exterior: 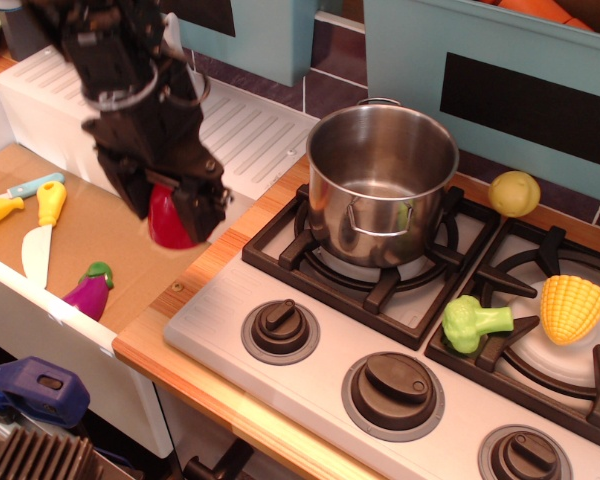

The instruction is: Put sweet potato in pot

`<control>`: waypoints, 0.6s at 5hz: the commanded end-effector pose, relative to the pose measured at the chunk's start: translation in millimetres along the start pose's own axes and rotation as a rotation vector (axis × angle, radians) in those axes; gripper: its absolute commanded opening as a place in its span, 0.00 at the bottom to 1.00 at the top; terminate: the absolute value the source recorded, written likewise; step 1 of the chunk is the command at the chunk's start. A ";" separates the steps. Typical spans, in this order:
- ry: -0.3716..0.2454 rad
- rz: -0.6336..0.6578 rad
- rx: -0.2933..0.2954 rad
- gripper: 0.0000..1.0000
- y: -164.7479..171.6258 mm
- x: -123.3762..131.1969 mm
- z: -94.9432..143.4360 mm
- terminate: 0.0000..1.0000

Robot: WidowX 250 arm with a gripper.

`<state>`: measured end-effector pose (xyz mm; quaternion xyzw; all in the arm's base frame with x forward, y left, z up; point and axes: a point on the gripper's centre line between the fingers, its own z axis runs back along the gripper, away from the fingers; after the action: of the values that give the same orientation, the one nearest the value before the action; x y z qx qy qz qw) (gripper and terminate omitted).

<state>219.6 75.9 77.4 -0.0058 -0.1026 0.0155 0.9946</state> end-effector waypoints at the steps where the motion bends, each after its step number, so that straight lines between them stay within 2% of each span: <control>1: -0.073 -0.032 0.063 0.00 -17.4 35.0 44.4 0.00; 3: -0.142 -0.080 0.103 0.00 -59.1 79.9 68.5 0.00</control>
<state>286.5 6.2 154.3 0.0550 -0.1503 -0.0156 0.9870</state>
